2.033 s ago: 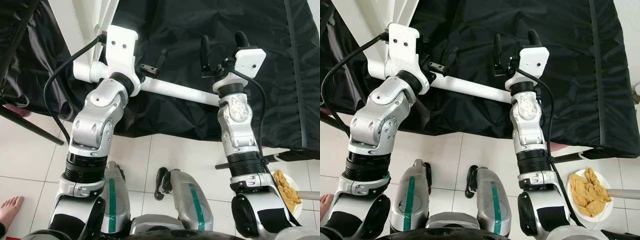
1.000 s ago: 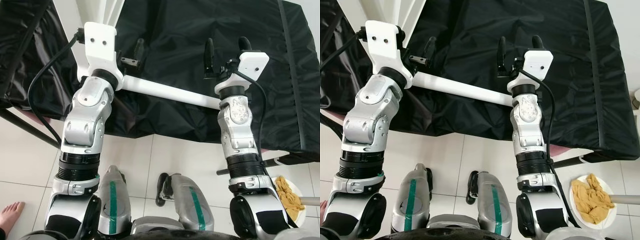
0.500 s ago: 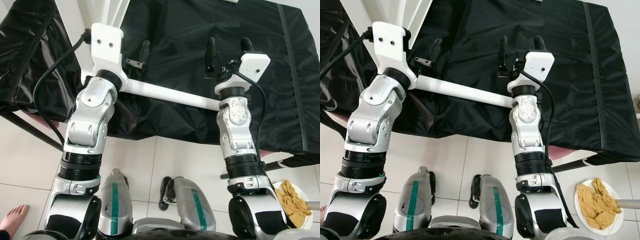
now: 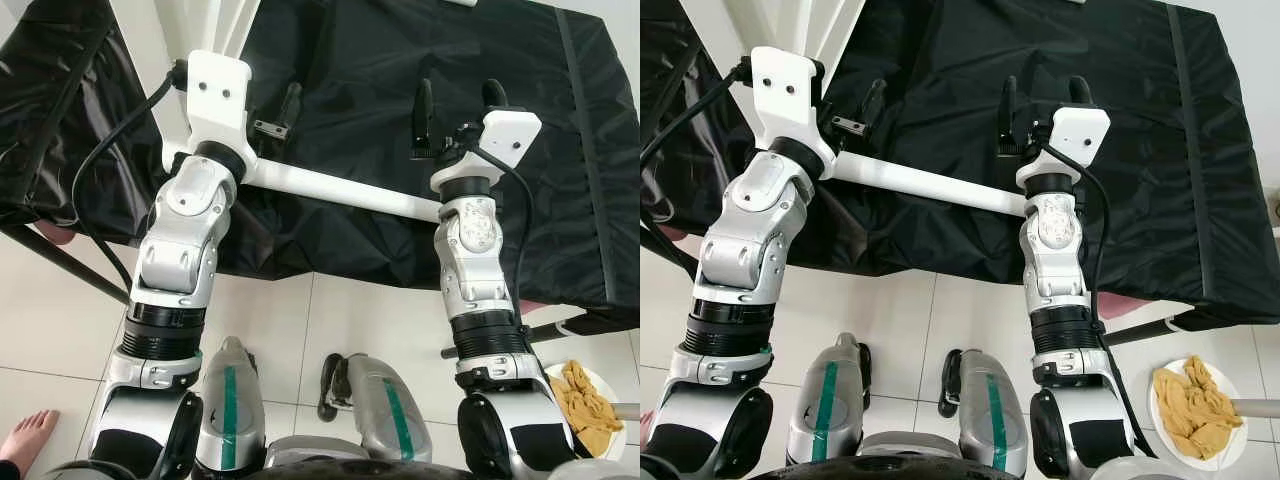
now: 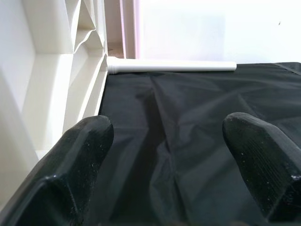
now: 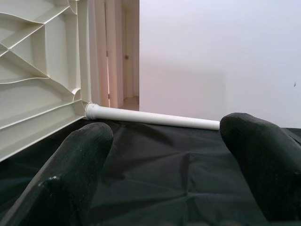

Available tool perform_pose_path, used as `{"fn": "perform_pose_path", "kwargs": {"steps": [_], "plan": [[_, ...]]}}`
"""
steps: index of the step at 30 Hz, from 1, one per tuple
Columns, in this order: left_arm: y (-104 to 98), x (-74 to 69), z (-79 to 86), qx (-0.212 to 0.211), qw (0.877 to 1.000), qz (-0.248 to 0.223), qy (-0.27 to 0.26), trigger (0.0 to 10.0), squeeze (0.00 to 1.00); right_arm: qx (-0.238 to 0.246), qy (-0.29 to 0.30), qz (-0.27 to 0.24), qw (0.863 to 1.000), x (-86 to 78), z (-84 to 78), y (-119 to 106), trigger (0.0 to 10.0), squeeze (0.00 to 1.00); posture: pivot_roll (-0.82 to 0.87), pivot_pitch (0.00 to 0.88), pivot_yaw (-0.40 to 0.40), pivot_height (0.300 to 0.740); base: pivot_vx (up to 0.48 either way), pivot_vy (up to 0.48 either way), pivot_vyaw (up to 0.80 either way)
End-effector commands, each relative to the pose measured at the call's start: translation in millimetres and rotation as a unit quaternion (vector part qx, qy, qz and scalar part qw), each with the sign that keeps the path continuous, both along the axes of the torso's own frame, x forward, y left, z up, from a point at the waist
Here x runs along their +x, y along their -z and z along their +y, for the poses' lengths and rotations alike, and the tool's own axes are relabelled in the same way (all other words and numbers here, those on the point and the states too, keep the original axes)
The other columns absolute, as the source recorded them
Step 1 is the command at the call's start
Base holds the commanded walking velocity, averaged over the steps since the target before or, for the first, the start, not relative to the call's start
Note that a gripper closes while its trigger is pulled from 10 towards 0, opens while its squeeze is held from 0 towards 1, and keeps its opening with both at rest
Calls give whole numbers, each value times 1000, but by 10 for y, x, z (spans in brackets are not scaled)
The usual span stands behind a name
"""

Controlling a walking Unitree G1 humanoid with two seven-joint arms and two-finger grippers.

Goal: Building children table

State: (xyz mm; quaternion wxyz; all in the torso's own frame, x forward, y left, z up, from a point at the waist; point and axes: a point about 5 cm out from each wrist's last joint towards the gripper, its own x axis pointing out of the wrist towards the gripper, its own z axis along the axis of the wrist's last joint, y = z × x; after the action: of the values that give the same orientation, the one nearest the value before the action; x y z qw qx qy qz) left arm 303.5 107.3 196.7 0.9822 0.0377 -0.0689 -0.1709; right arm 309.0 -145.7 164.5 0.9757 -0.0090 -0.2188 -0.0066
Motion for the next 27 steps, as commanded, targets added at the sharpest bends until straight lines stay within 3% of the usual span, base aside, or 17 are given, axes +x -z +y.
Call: {"fn": "perform_pose_path", "kwargs": {"steps": [1, 27], "plan": [[51, -6, 35, 7, 1000, 2, -26, 10000, 0, -6, 1, -1, 1000, -2, -26, 11, 10000, 0, 118, 0, -63, 740, 0, 0, 0], [153, -106, 47, 17, 999, 11, -33, 10000, 0, -12, 0, 9, 1000, -78, -44, 76, 10000, 0, 119, 0, -59, 740, 0, 0, 0]]}}
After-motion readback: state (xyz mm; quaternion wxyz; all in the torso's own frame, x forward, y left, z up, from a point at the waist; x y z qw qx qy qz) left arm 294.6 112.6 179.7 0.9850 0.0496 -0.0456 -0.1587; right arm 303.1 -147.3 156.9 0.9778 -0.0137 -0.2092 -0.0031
